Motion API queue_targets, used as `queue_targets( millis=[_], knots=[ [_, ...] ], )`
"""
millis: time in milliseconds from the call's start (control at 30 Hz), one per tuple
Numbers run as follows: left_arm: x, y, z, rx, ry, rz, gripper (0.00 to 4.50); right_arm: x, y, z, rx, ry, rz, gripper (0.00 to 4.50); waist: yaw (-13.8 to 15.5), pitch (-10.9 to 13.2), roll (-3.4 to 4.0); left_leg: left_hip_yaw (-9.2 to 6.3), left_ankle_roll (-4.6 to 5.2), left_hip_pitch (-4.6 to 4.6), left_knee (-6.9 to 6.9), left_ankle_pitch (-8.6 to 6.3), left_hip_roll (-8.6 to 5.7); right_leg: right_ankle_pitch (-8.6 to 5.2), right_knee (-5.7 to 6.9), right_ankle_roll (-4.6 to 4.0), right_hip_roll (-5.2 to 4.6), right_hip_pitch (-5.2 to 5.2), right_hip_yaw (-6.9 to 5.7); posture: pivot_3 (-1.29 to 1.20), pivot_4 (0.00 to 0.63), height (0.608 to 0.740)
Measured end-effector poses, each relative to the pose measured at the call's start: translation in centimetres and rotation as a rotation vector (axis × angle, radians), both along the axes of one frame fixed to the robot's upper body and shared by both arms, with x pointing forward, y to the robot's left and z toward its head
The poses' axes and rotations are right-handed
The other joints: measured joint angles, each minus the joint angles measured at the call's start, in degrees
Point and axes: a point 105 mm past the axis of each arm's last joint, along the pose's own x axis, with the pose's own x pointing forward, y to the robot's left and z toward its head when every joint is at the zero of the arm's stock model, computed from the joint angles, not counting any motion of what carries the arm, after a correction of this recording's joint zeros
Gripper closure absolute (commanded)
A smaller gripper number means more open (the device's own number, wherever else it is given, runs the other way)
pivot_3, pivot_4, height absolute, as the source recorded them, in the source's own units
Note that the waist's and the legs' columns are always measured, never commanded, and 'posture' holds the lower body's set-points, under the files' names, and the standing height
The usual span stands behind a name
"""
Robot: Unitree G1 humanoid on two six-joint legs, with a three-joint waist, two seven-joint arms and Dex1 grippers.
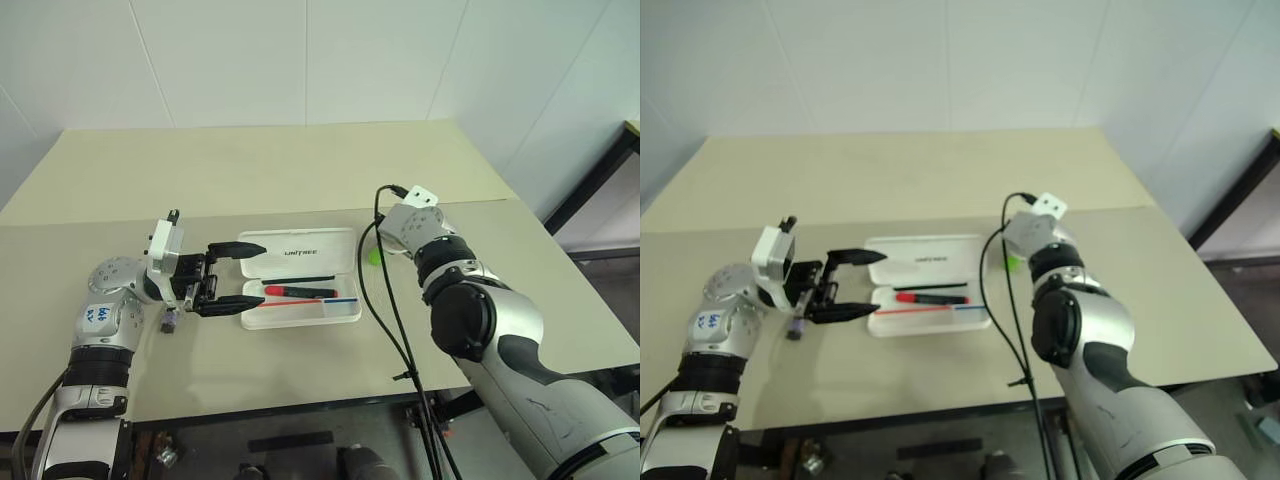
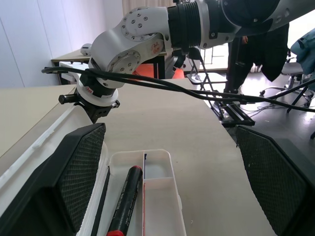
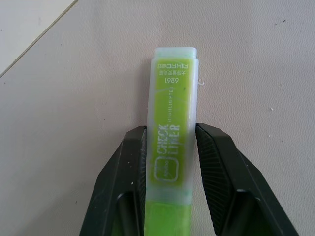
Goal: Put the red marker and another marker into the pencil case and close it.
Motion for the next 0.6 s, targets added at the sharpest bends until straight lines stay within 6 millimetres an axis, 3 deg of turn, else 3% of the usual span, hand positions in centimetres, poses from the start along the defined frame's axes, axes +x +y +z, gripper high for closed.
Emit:
queue_targets(
  millis=[367, 500, 600],
  knots=[
    [0.0, 0.0, 0.0, -0.002, 0.003, -0.001, 0.00, 0.1, -0.5, 0.1, -0.097, -0.003, 0.059, 3.34, 0.21, 0.00, 0.00, -0.02, 0.00, -0.04, 0.03, 0.00, -0.02, 0.00, -0.01, 0.01, 0.01, 0.00, -0.02, 0.00, 0.150, 0.740],
    [0.1, -0.2, 0.1, -0.008, 0.015, -0.008, 0.00, 0.0, -1.7, 0.2, -0.157, 0.009, 0.075, 3.34, 0.74, 0.02, 0.02, -0.05, 0.02, -0.09, 0.04, 0.02, -0.08, 0.01, -0.04, 0.02, -0.05, 0.00, -0.03, 0.00, 0.150, 0.740],
    [0.2, -0.3, 0.4, -0.012, 0.014, -0.013, 0.00, 0.0, -3.6, 0.2, -0.227, 0.017, 0.057, 3.34, 1.53, 0.04, 0.06, -0.05, 0.01, -0.15, 0.02, 0.02, -0.09, 0.01, -0.09, 0.03, -0.05, -0.04, -0.03, 0.00, 0.150, 0.740]
  ],
)
